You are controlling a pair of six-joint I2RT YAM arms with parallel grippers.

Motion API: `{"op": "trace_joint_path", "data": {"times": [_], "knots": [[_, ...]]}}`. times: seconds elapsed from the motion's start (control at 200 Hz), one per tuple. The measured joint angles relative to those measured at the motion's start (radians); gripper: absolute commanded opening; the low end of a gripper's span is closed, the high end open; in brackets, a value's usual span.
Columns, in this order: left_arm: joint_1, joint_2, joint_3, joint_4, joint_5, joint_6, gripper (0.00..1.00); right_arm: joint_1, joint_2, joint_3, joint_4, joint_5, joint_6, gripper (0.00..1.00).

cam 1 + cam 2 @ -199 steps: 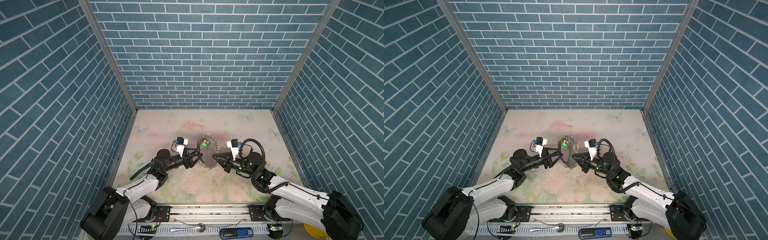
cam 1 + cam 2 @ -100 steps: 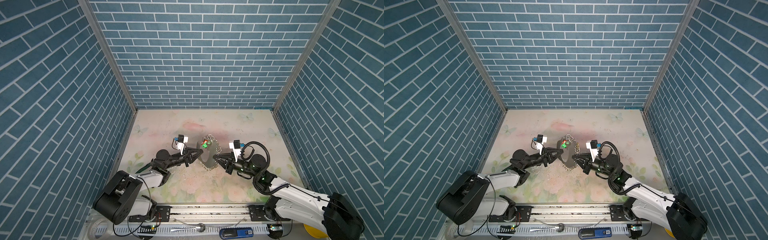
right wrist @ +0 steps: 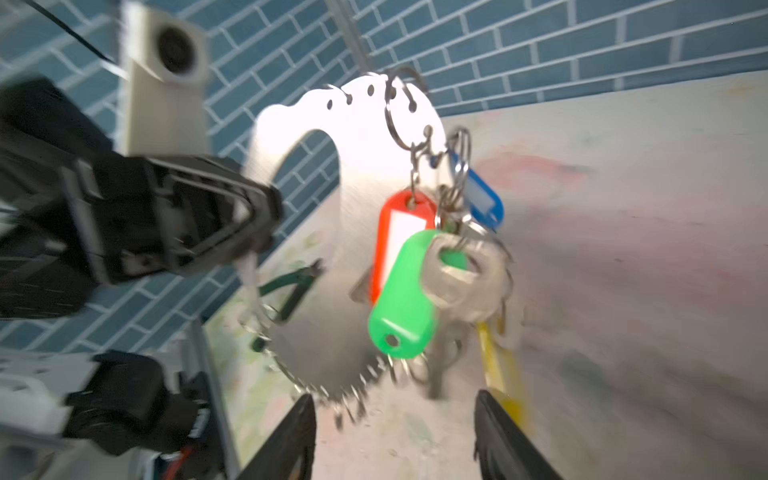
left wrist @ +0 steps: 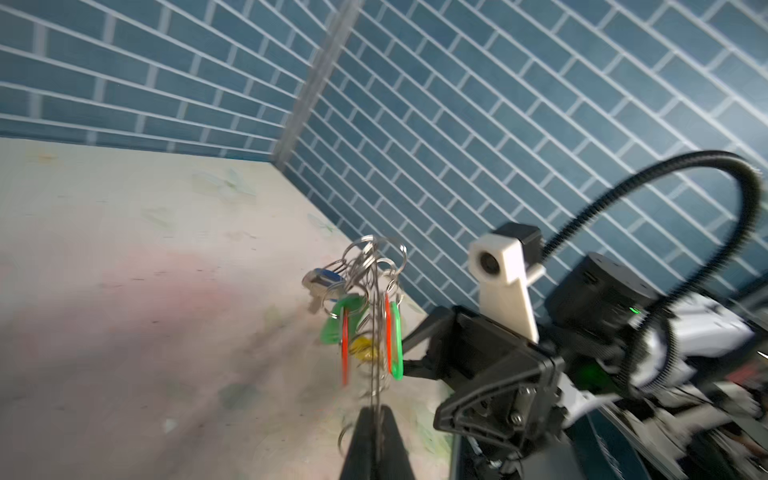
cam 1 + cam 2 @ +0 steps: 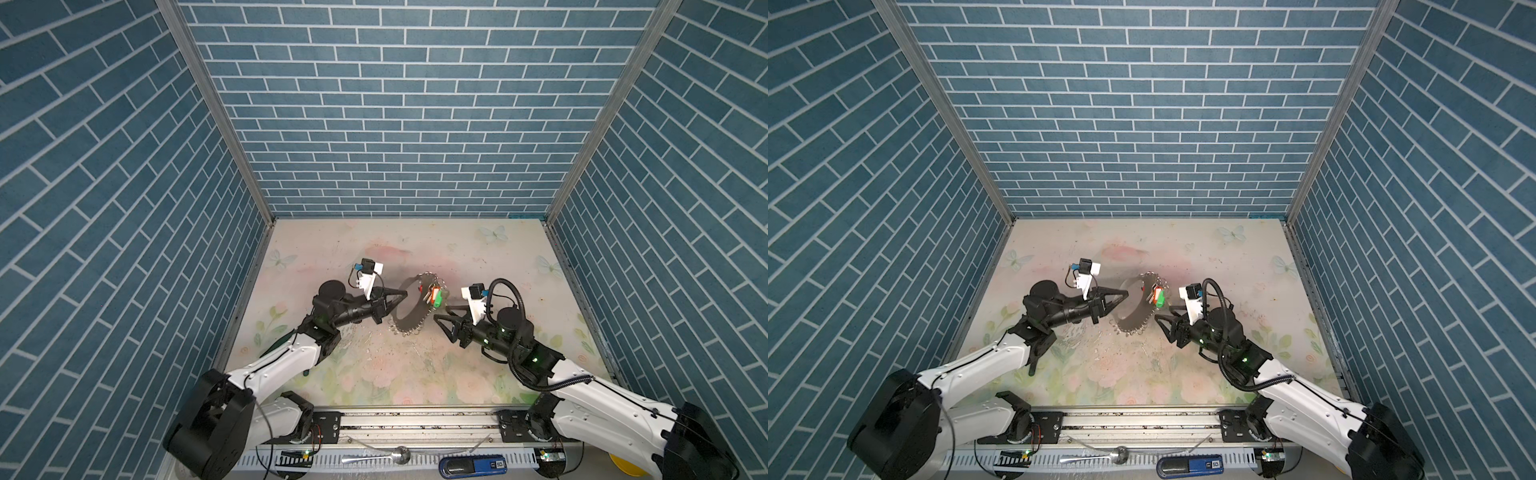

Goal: Put the keys on the keyring

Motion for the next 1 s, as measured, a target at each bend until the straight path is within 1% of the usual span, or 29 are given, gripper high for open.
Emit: {"op": "trace_joint_path", "data": {"times": [0.055,0.105,0.175,0.255,0.32,0.39,0.465,0.545,0.63,0.695,0.83,1.0], "knots": [[-0.005,-0.029,0.090,-0.211,-0.109,0.084,0.00,-0.001,-0.027,0.027,-0.108,0.096,-0.026,0.66],[-0.016,-0.038,0.166,-0.367,-0.203,0.150,0.00,-0.004,-0.053,0.046,-0.187,0.181,-0.051,0.66],[-0.059,-0.025,0.288,-0.583,-0.359,0.244,0.00,-0.006,-0.088,0.053,-0.262,0.266,-0.076,0.66],[-0.154,0.041,0.459,-0.832,-0.555,0.356,0.00,-0.008,-0.116,0.053,-0.318,0.329,-0.094,0.65],[-0.240,0.129,0.604,-1.003,-0.677,0.446,0.00,-0.008,-0.128,0.053,-0.338,0.363,-0.101,0.65],[-0.335,0.229,0.740,-1.160,-0.772,0.538,0.00,-0.008,-0.137,0.053,-0.349,0.390,-0.104,0.65],[-0.420,0.307,0.818,-1.280,-0.850,0.628,0.00,-0.009,-0.144,0.053,-0.361,0.413,-0.104,0.64],[-0.464,0.354,0.843,-1.373,-0.926,0.705,0.00,-0.010,-0.153,0.053,-0.373,0.434,-0.105,0.64],[-0.460,0.382,0.860,-1.434,-0.996,0.766,0.00,-0.010,-0.170,0.053,-0.388,0.452,-0.105,0.64],[-0.452,0.392,0.874,-1.442,-1.014,0.802,0.00,-0.010,-0.189,0.053,-0.402,0.467,-0.105,0.64],[-0.431,0.429,0.930,-1.409,-1.043,0.857,0.00,-0.010,-0.238,0.053,-0.436,0.498,-0.109,0.65],[-0.372,0.565,1.014,-1.268,-1.062,0.923,0.00,-0.010,-0.318,0.051,-0.494,0.554,-0.108,0.66]]}}
